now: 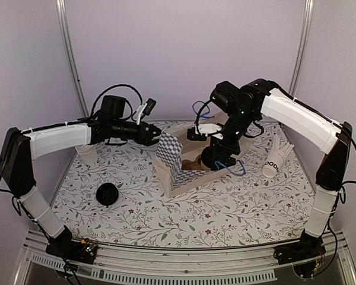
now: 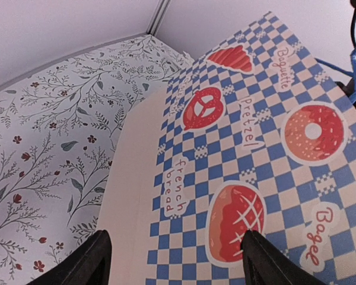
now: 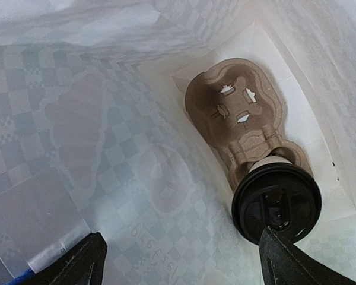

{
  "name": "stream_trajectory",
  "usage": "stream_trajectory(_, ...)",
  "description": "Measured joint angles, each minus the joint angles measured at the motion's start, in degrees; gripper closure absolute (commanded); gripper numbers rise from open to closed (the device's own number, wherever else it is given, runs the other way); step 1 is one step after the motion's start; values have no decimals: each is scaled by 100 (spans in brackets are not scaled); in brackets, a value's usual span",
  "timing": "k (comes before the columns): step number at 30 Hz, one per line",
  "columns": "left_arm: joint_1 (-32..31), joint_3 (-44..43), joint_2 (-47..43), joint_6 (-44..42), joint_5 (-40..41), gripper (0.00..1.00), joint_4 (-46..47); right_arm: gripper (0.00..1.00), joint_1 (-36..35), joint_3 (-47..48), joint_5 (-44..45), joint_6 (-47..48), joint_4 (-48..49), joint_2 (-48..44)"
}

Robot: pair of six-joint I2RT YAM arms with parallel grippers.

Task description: Pack the takeout coffee

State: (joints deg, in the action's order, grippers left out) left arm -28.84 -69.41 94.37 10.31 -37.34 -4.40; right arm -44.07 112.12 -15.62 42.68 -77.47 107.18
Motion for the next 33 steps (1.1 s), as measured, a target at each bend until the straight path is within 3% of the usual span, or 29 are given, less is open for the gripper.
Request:
stream_trajectory(13,2,-11,-717,-173,560,20,-260,8,0,26,109,-4,273,-9)
stream_trajectory(33,4,-63,-933,-210,990,20,-422,18,28,754,1228,118,1373,-13)
